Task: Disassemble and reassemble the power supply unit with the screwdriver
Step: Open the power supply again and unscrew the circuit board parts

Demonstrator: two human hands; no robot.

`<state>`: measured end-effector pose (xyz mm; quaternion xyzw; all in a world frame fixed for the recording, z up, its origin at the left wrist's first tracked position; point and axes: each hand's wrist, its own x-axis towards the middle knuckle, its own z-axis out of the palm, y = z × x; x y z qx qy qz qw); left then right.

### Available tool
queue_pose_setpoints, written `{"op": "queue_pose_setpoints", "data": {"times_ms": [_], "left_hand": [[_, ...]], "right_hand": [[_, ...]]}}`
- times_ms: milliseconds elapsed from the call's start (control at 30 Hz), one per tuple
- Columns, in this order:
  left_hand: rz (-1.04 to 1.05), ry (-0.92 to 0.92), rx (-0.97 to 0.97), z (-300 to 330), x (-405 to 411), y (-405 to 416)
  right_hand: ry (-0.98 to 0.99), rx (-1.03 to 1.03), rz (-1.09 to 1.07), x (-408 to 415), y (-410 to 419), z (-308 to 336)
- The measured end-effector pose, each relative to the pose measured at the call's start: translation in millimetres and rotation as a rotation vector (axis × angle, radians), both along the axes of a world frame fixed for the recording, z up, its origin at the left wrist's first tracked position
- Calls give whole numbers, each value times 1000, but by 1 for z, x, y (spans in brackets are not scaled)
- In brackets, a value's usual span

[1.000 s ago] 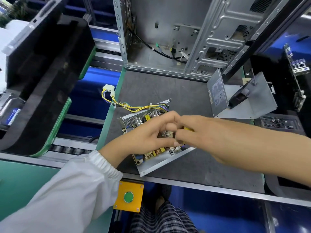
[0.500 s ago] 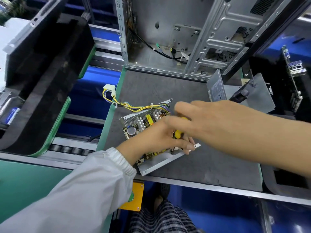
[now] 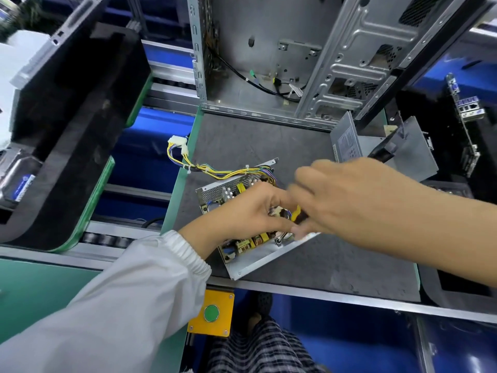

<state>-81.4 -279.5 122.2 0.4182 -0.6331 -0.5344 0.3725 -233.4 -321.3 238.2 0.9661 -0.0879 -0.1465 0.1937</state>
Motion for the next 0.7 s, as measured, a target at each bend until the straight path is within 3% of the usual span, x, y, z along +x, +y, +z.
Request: {"op": "queue_pose_setpoints", "data": {"times_ms": [67,167,267,433,600,667,700], "left_hand": [[-50,45,39,-1,2,0],[-34,49,27,0,0,2],[74,-37,-58,4,-7,1],[37,8,21,4,-5,-2],[-93,100,81,2,0,1],[-111,67,104,1,-2,2],[-81,21,92,-1,-7,2]], "right_hand": [[-13,116,64,-3,2,1],[90,58,128,0,7,1],[243,39,-87,2,6,-9],[53,-23,-337,-1,4,-11],[23,399,-282,-12,1,-10],[34,362,-288,-12,4,-10],[72,233,-211,-11,4,-14]]}}
